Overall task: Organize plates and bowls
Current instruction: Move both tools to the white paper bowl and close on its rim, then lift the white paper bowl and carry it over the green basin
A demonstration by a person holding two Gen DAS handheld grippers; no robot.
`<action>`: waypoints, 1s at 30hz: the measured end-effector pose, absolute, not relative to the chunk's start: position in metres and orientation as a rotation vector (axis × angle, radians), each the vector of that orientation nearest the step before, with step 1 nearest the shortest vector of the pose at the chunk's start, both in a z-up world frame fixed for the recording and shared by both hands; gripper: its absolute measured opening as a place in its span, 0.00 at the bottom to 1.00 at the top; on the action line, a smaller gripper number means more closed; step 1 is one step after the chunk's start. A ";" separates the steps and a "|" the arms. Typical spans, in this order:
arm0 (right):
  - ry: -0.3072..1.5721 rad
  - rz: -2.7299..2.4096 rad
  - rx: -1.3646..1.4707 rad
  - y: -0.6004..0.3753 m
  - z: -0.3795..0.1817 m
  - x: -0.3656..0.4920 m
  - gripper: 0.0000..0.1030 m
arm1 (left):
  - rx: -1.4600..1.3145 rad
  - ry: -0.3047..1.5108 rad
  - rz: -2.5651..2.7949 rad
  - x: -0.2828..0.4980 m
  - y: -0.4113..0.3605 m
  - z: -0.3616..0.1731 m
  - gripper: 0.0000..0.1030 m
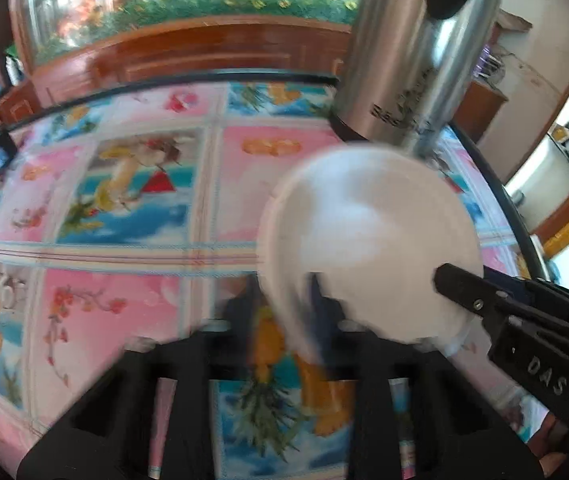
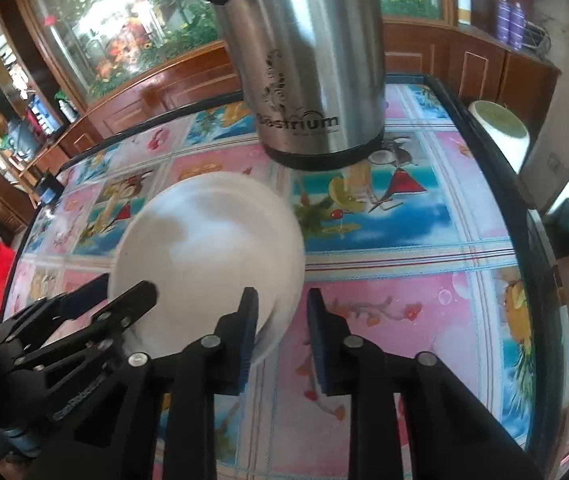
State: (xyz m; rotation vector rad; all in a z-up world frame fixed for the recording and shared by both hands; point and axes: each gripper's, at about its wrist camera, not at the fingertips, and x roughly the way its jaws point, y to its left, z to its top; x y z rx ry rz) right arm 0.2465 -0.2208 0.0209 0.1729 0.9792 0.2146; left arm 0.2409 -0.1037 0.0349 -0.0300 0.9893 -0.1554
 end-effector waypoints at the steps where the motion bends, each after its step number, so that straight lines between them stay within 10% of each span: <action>1: 0.982 0.228 0.177 -0.220 0.021 0.245 0.21 | -0.043 1.002 -0.169 0.241 -0.103 0.035 0.16; 30: 1.019 0.390 0.116 -0.112 0.021 0.046 0.23 | 0.088 0.929 -0.108 -0.003 0.011 0.059 0.13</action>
